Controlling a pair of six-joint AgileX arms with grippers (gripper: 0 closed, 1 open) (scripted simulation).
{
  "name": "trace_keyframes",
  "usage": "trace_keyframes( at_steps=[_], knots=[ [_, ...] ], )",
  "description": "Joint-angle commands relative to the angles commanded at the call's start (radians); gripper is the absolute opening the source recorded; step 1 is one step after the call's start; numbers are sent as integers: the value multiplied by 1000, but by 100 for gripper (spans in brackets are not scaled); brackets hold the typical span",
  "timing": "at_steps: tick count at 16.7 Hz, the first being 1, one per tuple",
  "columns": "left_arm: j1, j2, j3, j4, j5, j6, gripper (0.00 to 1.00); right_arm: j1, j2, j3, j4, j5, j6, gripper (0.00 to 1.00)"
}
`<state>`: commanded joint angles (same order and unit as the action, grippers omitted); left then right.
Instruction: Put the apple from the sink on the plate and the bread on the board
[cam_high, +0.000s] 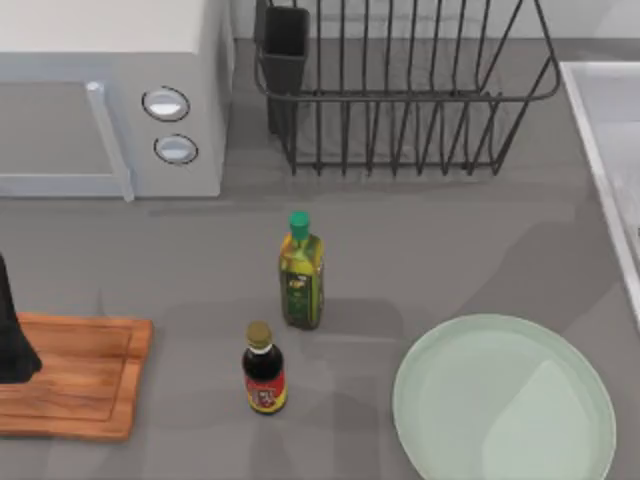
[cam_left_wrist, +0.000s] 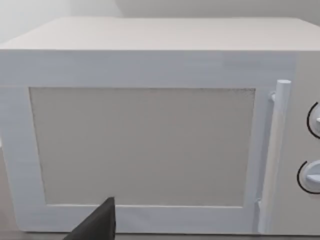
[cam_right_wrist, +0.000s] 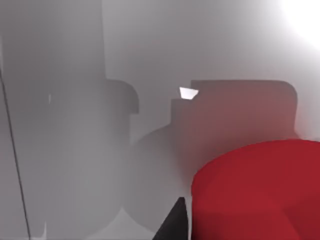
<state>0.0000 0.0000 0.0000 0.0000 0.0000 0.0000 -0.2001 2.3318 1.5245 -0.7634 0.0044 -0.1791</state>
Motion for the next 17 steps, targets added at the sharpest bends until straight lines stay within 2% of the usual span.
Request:
trace_keyframes(
  at_steps=[11, 17],
  knots=[
    [0, 0, 0, 0, 0, 0, 100, 1, -10, 13, -17, 0, 1, 0],
    [0, 0, 0, 0, 0, 0, 100, 0, -116, 131, -259, -1, -2, 0]
  ],
)
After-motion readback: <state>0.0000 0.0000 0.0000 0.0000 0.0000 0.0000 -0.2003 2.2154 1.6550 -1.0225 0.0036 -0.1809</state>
